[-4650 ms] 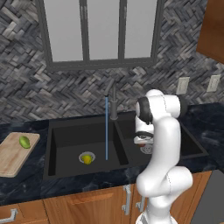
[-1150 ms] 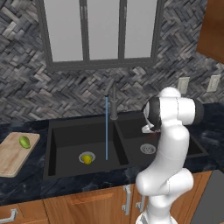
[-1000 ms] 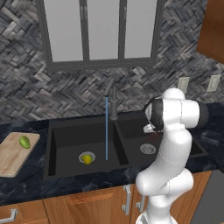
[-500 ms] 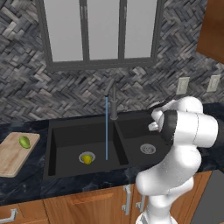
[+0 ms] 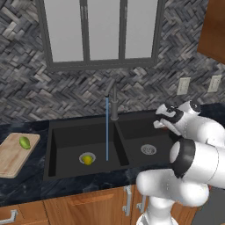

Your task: Pick the mango, apple, pear from the sink and place them on the cutting board to airdry. Then turn off the sink faucet.

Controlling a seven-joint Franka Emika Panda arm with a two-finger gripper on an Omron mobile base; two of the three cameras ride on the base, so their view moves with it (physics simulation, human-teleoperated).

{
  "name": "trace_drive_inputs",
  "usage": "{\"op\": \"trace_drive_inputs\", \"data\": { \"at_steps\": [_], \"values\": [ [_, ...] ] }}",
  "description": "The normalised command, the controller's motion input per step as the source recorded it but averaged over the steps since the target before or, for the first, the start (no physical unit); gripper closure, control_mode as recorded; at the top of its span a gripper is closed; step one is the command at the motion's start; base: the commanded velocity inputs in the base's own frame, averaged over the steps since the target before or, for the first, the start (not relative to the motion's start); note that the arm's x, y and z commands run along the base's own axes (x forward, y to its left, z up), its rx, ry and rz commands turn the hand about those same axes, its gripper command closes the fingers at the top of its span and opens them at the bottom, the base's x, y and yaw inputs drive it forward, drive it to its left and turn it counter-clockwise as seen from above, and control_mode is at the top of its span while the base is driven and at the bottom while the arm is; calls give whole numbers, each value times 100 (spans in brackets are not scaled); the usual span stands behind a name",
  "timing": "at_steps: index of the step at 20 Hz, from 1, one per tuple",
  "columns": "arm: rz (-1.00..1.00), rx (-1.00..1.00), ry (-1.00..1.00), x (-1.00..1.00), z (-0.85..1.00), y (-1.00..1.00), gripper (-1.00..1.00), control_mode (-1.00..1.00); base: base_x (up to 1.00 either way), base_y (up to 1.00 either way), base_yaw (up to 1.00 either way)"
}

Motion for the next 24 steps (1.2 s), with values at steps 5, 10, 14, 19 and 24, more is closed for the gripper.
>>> {"op": "trace_drive_inputs", "data": {
  "at_steps": [5,10,14,19,24],
  "values": [
    [0,0,-2,-48,63,0,100,-100,0,0,0],
    [0,0,-2,-45,63,0,100,-100,0,0,0],
    [0,0,-5,-46,62,0,100,-100,0,0,0],
    [0,0,-3,-44,53,5,100,-100,0,0,0],
    [0,-1,-6,-55,39,19,100,-100,0,0,0]
  ]
}}
